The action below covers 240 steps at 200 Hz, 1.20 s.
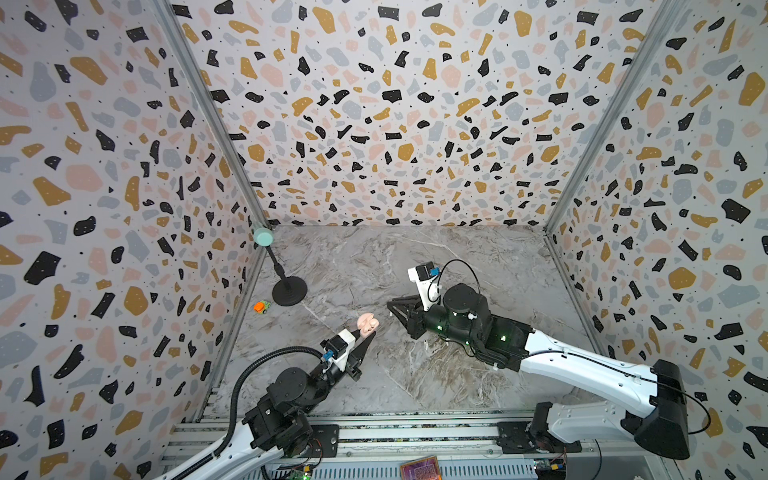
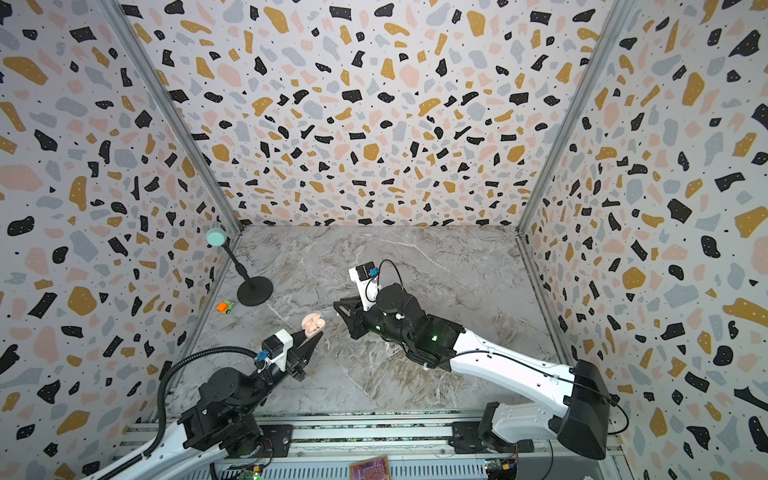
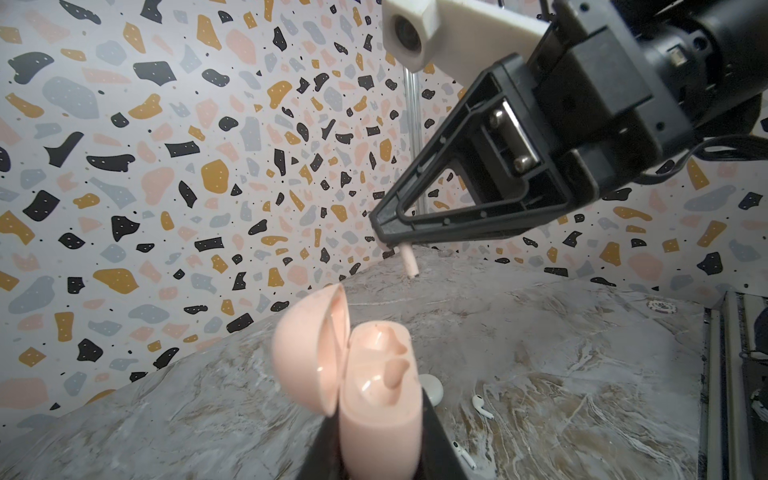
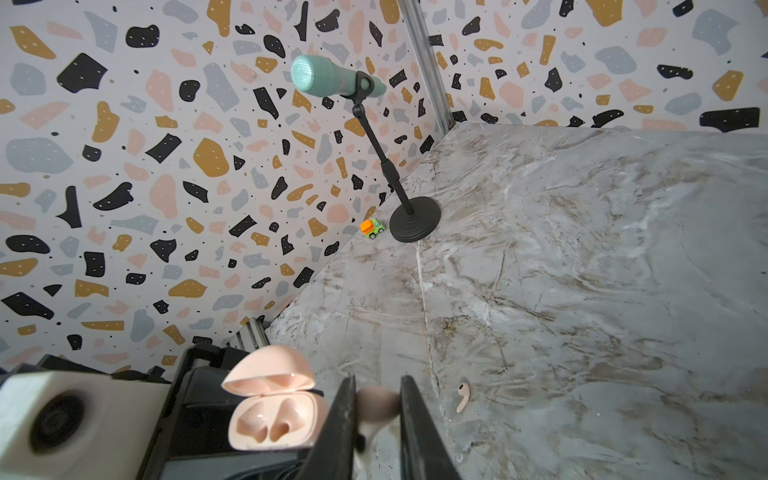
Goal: Insert the wireless bluetooth earbuds into the charging case
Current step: 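Lift the pink earbud with the right gripper toward the case in the left gripper, then lower the held earbud into a slot of the open pink case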
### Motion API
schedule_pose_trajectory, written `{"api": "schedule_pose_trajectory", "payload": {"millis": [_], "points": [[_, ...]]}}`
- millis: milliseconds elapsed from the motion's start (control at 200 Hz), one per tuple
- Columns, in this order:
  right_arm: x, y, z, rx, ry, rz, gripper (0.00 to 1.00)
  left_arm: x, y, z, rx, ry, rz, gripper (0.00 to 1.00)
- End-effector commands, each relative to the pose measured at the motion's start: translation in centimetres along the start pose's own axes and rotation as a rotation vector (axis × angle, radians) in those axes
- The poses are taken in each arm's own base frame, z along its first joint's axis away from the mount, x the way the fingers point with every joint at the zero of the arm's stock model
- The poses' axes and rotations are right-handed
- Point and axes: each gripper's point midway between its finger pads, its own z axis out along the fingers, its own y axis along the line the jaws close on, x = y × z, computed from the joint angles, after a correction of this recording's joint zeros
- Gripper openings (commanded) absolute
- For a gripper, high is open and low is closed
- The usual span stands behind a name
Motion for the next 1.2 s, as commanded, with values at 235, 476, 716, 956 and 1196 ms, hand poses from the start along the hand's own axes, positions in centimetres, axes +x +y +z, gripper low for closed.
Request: {"api": "schedule_pose_trajectory", "payload": {"millis": [235,476,716,956,1196], "points": [[-2.7,3.7,-1.2,-0.076,-0.112,-0.060,0.20,-1.7,-0.5,0.1,0.030,-0.063,-0.042,0.00],[-2.3,4.5,-1.1,-0.097,-0.115,-0.073,0.20,-1.8,-0.3,0.1,0.021,-0.067,-0.067,0.00],[-1.6,4.6,-0.9,-0.101,-0.109,-0.077,0.20,-1.9,-0.2,0.1,0.018,-0.071,-0.085,0.00],[-0.8,4.5,-0.5,-0.100,-0.097,-0.077,0.20,-2.1,-0.1,0.1,0.016,-0.076,-0.114,0.00],[-0.4,4.5,0.0,-0.095,-0.091,-0.080,0.20,-2.2,0.0,0.0,0.017,-0.082,-0.146,0.00]]}}
